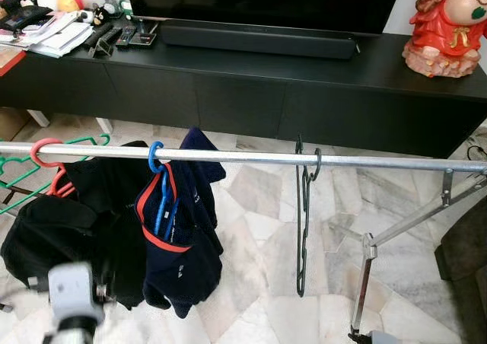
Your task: Hang hanger
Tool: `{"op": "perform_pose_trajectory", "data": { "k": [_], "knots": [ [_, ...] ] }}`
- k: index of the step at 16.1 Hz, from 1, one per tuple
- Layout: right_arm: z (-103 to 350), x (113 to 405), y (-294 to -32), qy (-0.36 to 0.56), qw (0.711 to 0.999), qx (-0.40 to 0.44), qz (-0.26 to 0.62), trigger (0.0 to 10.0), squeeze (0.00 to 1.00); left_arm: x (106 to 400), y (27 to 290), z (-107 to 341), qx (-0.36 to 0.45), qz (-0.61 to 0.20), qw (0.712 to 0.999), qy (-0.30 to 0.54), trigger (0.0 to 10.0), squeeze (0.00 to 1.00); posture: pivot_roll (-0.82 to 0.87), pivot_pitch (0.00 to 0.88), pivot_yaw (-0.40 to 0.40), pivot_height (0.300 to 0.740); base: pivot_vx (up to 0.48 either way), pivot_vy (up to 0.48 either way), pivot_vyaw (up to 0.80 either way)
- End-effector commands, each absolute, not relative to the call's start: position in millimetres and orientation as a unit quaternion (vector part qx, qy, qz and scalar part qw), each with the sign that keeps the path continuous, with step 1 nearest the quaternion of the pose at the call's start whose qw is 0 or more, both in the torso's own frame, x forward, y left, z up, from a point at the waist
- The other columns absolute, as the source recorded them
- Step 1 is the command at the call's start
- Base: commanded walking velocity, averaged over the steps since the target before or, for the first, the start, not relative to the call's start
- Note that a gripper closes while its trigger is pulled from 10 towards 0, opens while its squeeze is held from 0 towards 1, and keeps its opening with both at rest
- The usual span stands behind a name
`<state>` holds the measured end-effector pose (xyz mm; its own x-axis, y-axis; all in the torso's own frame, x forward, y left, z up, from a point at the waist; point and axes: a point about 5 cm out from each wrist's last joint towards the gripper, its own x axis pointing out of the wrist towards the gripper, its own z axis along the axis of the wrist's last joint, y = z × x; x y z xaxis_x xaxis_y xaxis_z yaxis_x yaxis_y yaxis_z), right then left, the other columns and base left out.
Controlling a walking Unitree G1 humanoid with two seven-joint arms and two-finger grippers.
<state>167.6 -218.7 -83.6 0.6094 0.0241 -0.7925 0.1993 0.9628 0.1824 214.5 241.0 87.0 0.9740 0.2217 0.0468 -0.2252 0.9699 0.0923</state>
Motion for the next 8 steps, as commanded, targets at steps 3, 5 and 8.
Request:
{"op": "perform_pose_trajectory", "data": {
  "k": [3,5,8],
  "knots": [
    [-88,159,-219,0.453,0.880,0.130,-0.056,10.0,0.00,241,218,115,0.047,0.004,0.999,-0.023,10.0,1.00,-0.02,0.231,-0.003,0.740,0.000,0.000,0.00],
    [-88,159,-219,0.450,0.880,0.136,-0.067,10.0,0.00,260,199,136,0.063,-0.109,0.992,-0.005,10.0,1.00,-0.02,0.233,0.001,0.740,0.000,0.000,0.00],
    [-88,159,-218,0.450,0.880,0.137,-0.068,10.0,0.00,265,182,155,0.086,-0.217,0.972,0.030,10.0,0.00,-0.02,0.236,0.004,0.740,0.000,0.000,0.00]
  ]
}}
